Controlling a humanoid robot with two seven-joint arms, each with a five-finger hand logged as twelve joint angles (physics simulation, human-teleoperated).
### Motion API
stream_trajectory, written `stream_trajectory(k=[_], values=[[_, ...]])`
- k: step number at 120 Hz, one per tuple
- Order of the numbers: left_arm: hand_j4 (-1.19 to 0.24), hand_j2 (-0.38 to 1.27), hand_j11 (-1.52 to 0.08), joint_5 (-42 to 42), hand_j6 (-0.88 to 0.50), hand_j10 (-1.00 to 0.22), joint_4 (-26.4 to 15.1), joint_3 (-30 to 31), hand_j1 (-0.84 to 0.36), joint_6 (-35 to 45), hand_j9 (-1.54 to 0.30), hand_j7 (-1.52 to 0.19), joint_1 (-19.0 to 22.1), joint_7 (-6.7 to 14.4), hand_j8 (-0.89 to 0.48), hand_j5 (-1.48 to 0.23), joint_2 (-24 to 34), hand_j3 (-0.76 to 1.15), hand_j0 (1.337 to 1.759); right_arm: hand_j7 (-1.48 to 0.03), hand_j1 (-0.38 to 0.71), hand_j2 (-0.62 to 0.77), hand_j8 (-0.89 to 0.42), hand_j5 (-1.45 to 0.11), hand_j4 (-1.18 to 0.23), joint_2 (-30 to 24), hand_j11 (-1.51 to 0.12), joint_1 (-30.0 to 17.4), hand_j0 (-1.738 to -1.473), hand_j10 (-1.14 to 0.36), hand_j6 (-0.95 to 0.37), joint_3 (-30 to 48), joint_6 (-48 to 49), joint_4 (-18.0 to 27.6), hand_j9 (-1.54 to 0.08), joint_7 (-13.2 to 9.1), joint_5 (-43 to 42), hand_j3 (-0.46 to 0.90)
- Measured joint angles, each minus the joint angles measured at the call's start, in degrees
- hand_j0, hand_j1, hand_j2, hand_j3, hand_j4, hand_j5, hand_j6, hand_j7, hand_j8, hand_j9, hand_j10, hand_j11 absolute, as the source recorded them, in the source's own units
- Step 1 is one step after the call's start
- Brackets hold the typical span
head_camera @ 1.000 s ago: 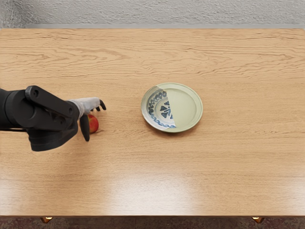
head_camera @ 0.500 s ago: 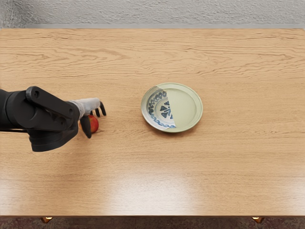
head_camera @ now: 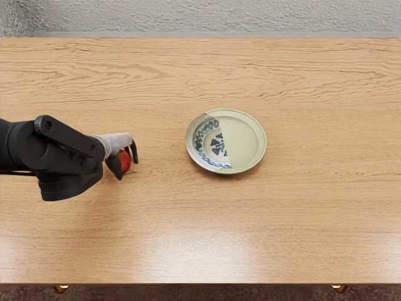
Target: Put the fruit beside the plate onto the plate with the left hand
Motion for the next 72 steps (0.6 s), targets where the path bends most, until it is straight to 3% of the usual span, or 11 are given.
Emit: stream_trajectory(k=[19, 24, 31, 42, 51, 57, 61, 72], values=[[-0.75, 0.2, -0.98, 0.1, -0.4, -0.42, 0.0, 0.0, -0.4, -1.9, -0.95, -0.93, -0.1, 0.1, -0.27, -0.88, 0.0, 0.0, 1.645, -0.05, -0.31, -0.01, -0.04, -0.05, -0.04, 0.0, -0.05, 0.0, -1.658, -0.04, -0.04, 0.0, 0.0, 0.0, -0.05, 0.0, 0.0, 0.0], [-0.78, 0.2, -1.03, 0.1, -0.39, -0.43, 0.0, 0.0, -0.42, -2.4, -0.92, -0.93, -0.1, 0.1, -0.28, -0.91, 0.1, 0.0, 1.644, -0.05, -0.31, -0.01, -0.04, -0.05, -0.04, 0.0, -0.05, 0.0, -1.658, -0.04, -0.04, 0.0, 0.0, 0.0, -0.05, 0.0, 0.0, 0.0], [-0.82, 0.2, -1.07, 0.5, -0.28, -0.41, -0.1, -0.1, -0.46, -3.4, -1.03, -1.04, -0.2, 0.2, -0.17, -0.93, 0.1, 0.0, 1.643, -0.05, -0.31, -0.01, -0.04, -0.05, -0.04, 0.0, -0.05, 0.0, -1.658, -0.04, -0.04, 0.0, 0.0, 0.0, -0.05, 0.0, 0.0, 0.0], [-0.87, 0.23, -1.12, 0.6, -0.21, -0.37, -0.1, -0.1, -0.5, -5.3, -1.07, -1.06, -0.7, 0.3, -0.09, -0.95, 0.3, 0.0, 1.643, -0.05, -0.31, -0.01, -0.04, -0.05, -0.04, 0.0, -0.05, 0.0, -1.658, -0.04, -0.04, 0.0, 0.0, 0.0, -0.05, 0.0, 0.0, 0.0], [-0.88, 0.22, -1.14, 0.4, -0.29, -0.36, -0.2, 0.0, -0.49, -7.1, -0.92, -0.92, -1.9, 0.4, -0.17, -0.98, 0.7, 0.0, 1.645, -0.05, -0.31, -0.01, -0.04, -0.05, -0.04, 0.0, -0.05, 0.0, -1.658, -0.04, -0.04, 0.0, 0.0, 0.0, -0.05, 0.0, 0.0, 0.0], [-0.88, 0.3, -1.16, 0.2, -0.28, -0.38, -0.2, 0.1, -0.52, -9.0, -0.98, -0.97, -3.2, 0.6, -0.2, -1.01, 1.2, 0.0, 1.643, -0.05, -0.31, -0.01, -0.04, -0.05, -0.04, 0.0, -0.05, 0.0, -1.658, -0.04, -0.04, 0.0, 0.0, 0.0, -0.05, 0.0, 0.0, 0.0], [-0.87, 0.23, -1.17, 0.0, -0.27, -0.4, -0.3, 0.2, -0.5, -10.3, -1.02, -1.01, -4.2, 0.7, -0.19, -1.05, 1.7, 0.0, 1.64, -0.05, -0.31, -0.01, -0.04, -0.05, -0.04, 0.0, -0.05, 0.0, -1.658, -0.04, -0.04, 0.0, 0.0, 0.0, -0.05, 0.0, 0.0, 0.0], [-0.85, 0.29, -1.21, -0.3, -0.24, -0.42, -0.3, 0.2, -0.5, -14.4, -1.09, -1.09, -6.1, 1.0, -0.16, -1.13, 2.2, 0.0, 1.634, -0.05, -0.31, -0.01, -0.04, -0.05, -0.04, 0.0, -0.05, 0.0, -1.658, -0.04, -0.04, 0.0, 0.0, 0.0, -0.05, 0.0, 0.0, 0.0]])
